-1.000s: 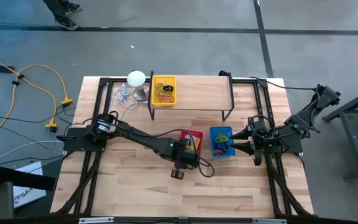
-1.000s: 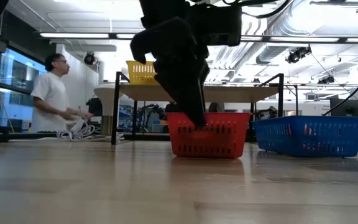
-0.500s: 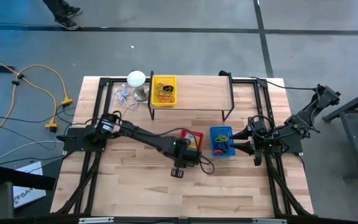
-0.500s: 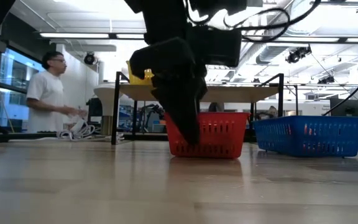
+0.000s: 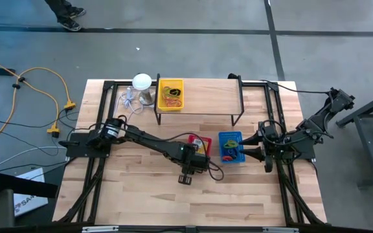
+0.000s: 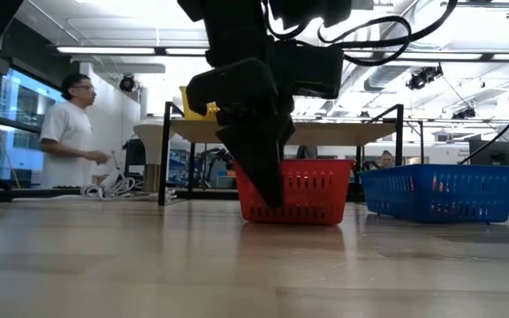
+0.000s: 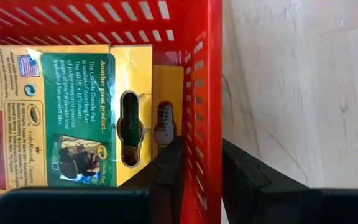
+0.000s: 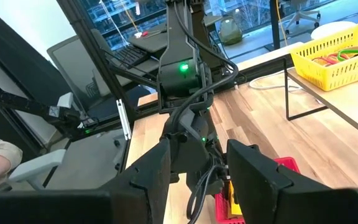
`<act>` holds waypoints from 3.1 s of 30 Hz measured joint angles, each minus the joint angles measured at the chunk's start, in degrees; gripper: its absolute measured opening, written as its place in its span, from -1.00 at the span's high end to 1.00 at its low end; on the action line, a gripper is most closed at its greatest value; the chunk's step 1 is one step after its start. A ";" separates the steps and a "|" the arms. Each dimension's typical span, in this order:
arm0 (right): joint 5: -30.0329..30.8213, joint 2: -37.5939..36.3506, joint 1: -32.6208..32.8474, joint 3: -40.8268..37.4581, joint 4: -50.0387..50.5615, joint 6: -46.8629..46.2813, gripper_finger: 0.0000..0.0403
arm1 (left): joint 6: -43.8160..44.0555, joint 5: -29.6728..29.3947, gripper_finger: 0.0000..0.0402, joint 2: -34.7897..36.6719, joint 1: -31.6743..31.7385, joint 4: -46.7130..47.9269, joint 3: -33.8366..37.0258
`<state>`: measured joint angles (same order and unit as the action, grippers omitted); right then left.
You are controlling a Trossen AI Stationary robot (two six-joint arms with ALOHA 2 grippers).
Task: Pick & Place Office Desk Supplies
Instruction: Put the red bin with the crayon boxes on the shelf
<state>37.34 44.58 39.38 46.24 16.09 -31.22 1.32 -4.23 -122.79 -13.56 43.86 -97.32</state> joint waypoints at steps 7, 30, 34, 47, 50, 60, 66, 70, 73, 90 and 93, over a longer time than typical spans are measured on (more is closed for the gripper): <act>0.00 -0.01 0.00 0.00 -0.02 0.00 0.27 | -0.39 -0.13 0.62 -0.01 -0.04 -0.14 0.00; 0.00 -0.02 0.01 0.00 -0.02 0.00 0.27 | -0.20 -0.90 0.99 0.01 -0.04 -0.10 0.00; 0.00 0.00 0.01 0.00 -0.02 0.01 0.27 | -0.11 -0.79 0.99 0.01 -0.04 -0.13 0.00; 0.00 -0.02 0.02 0.00 -0.02 0.00 0.27 | 0.47 -3.35 1.00 0.01 -1.02 0.30 0.00; 0.00 -0.01 0.00 0.00 0.00 0.00 0.27 | 1.02 -3.41 1.00 0.01 -1.10 0.73 0.00; 0.00 -0.01 0.00 0.00 -0.01 0.00 0.27 | 1.32 -3.52 1.00 0.01 -1.25 0.92 0.00; 0.00 -0.01 0.01 0.00 -0.01 0.00 0.27 | 1.33 -3.73 1.00 0.31 -1.61 1.28 0.00; 0.00 0.00 0.01 0.00 0.00 0.00 0.27 | 1.40 -5.00 1.00 1.44 -2.36 1.73 0.00; 0.00 -0.02 0.02 0.00 0.00 0.00 0.27 | 1.44 -5.10 1.00 2.76 -2.85 2.00 0.00; 0.00 0.00 0.02 0.00 -0.02 0.00 0.27 | 1.64 -6.88 1.00 10.87 -2.86 7.17 0.00; 0.00 -0.01 0.01 0.00 -0.02 0.00 0.27 | 1.65 -6.90 1.00 12.26 -2.86 7.72 0.00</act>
<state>37.34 44.56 39.39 46.24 16.08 -31.22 2.97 -11.13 -110.53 -16.43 51.57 -97.32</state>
